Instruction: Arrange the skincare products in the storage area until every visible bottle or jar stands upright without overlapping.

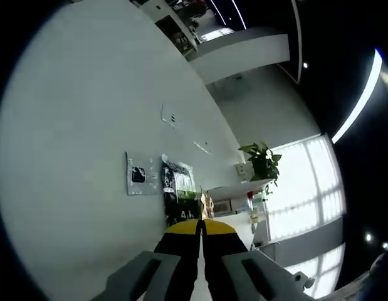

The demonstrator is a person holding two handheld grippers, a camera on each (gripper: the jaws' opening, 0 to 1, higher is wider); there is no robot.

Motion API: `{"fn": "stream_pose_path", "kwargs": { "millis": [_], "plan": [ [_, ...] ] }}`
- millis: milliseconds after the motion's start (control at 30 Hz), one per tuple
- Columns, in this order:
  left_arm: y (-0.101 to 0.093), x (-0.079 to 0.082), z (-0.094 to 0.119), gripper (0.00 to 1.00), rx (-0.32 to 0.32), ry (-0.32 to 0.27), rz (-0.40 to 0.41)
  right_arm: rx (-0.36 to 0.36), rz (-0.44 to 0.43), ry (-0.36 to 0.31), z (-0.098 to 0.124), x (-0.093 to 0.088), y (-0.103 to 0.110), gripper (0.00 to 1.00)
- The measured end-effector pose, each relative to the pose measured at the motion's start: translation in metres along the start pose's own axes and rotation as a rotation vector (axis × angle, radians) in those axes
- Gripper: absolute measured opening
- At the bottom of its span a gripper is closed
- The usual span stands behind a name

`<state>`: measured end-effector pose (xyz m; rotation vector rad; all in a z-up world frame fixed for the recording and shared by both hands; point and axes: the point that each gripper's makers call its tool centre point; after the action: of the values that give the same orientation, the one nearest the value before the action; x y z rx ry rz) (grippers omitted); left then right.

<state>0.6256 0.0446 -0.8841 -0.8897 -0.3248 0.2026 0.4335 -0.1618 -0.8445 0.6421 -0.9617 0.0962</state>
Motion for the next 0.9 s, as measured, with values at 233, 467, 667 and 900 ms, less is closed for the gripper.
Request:
{"fn": "stream_pose_path", "kwargs": {
  "millis": [233, 467, 667, 900],
  "plan": [
    [0.018, -0.004, -0.007, 0.01, 0.050, -0.001, 0.017, -0.008, -0.003, 0.006, 0.001, 0.000, -0.001, 0.78],
    [0.037, -0.006, -0.009, 0.01, 0.099, -0.029, 0.065, -0.018, -0.013, 0.010, 0.002, -0.002, -0.004, 0.78],
    [0.047, -0.008, -0.013, 0.01, 0.123, -0.054, 0.097, -0.017, -0.011, 0.022, -0.001, -0.002, -0.004, 0.78],
    [0.052, -0.011, -0.019, 0.01, 0.126, -0.067, 0.140, -0.013, -0.005, 0.035, -0.005, 0.001, -0.003, 0.78]
  ]
}}
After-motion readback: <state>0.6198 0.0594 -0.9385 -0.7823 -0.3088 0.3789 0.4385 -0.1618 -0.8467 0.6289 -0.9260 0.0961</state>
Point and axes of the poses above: the point that each gripper's makers call its tool centre point, and the gripper's own axes: z roughly backward along the fingers, y roughly to its left, x roughly out of its top, and after that the axes turned 13 degrees about x, right-handed
